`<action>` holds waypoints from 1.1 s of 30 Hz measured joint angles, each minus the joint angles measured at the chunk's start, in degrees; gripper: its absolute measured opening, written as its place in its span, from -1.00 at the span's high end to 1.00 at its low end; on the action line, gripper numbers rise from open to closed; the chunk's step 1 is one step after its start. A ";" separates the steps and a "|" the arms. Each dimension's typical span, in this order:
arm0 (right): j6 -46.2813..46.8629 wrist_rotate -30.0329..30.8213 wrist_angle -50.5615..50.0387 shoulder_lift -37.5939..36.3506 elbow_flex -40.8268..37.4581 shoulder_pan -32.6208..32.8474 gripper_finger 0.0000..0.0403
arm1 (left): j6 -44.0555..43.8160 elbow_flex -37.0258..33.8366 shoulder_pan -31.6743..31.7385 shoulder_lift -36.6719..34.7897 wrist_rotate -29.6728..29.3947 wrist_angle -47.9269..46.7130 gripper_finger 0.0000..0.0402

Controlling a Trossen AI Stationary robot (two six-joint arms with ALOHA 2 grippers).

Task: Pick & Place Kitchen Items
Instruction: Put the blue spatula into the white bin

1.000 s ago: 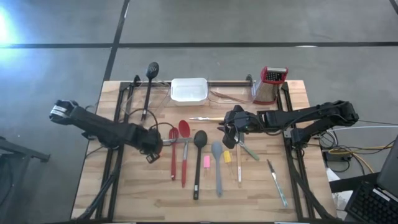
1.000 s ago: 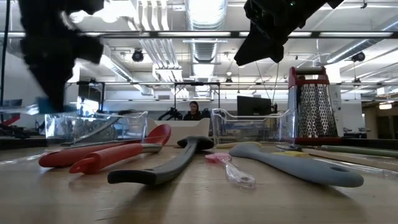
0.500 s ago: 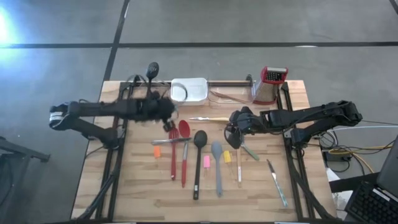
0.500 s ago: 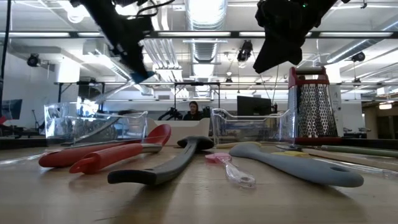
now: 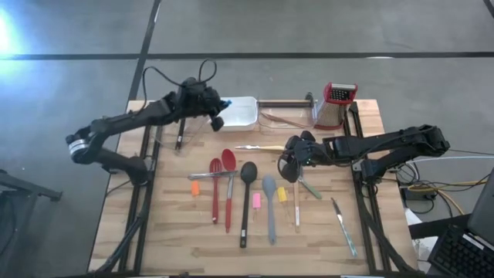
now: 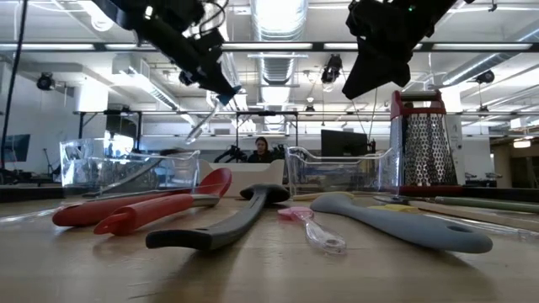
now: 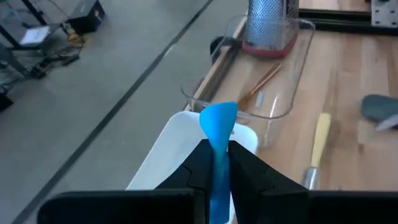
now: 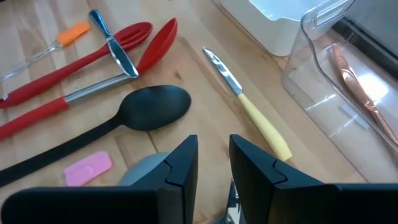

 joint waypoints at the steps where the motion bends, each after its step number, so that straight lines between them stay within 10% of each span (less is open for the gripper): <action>1: 0.00 0.00 0.00 0.00 0.00 0.00 0.55 | 0.48 1.11 0.51 1.54 0.30 -0.19 0.83; 17: -0.08 -0.02 -0.73 0.00 -0.02 0.00 0.54 | 0.23 29.75 6.59 28.82 2.98 -15.88 0.83; 33: -0.66 -0.02 -1.79 0.00 -0.02 -1.17 0.54 | 0.21 33.13 6.70 38.86 4.47 -18.89 0.83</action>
